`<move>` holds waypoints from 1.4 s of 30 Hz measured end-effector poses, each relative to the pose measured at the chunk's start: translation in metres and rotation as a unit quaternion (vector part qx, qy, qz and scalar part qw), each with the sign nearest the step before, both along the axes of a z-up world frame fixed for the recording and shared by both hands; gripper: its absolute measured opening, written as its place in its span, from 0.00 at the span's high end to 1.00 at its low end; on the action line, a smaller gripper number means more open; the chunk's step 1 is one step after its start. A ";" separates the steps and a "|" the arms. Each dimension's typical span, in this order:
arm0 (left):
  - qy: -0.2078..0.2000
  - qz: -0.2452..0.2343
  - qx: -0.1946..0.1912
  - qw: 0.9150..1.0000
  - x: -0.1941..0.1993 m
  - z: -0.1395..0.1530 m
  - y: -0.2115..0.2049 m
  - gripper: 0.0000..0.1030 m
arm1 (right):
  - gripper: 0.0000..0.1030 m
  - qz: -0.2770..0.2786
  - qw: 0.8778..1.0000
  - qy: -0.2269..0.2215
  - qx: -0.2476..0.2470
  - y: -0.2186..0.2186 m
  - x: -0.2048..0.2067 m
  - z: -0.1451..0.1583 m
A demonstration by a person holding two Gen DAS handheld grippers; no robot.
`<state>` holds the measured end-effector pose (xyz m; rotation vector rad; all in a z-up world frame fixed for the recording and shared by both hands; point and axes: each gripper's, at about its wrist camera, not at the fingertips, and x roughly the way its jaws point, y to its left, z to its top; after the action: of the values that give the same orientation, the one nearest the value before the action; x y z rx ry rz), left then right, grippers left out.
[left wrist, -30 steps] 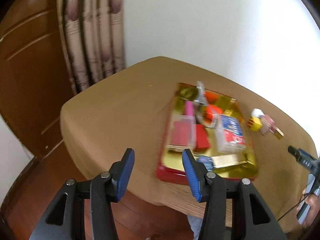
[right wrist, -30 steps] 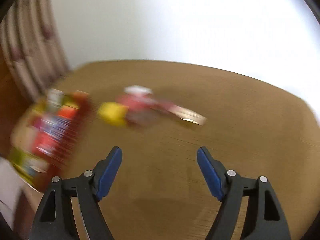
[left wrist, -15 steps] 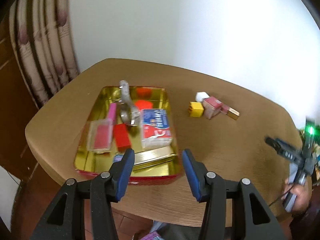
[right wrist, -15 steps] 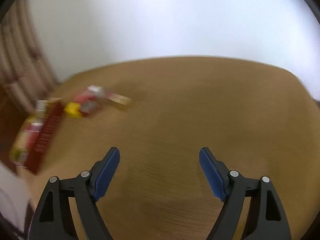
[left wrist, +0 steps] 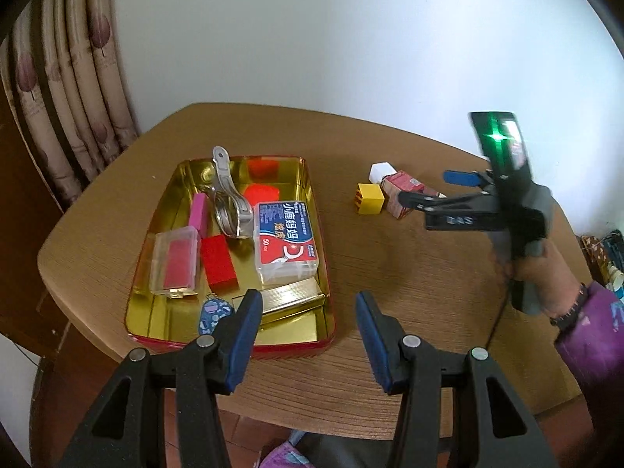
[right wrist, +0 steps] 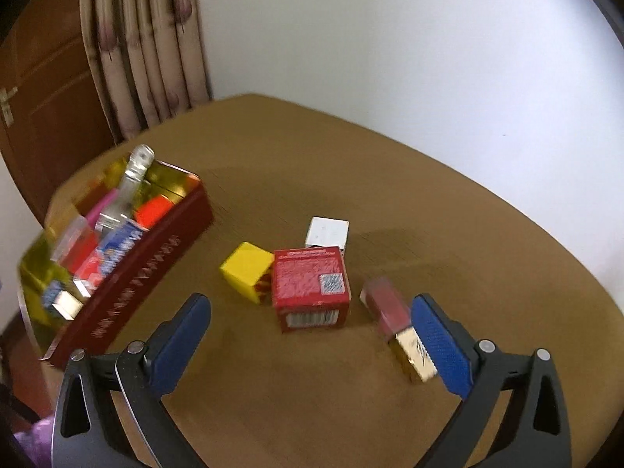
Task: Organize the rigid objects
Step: 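Move the right tool to the red night-cream box and grasp it, then grasp the yellow cube with the left tool while the right tool holds the cream box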
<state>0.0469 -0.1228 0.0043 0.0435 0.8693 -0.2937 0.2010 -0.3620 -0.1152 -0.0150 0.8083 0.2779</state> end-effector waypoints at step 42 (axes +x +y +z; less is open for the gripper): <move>0.184 -0.021 0.046 0.982 0.208 -0.043 -0.146 0.50 | 0.58 -0.179 0.980 0.000 0.084 -0.150 -0.191 -0.050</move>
<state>0.2554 -0.2689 -0.0391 0.0953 1.2502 -0.3069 0.0100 -0.5117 -0.1653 0.2873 0.7707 0.0043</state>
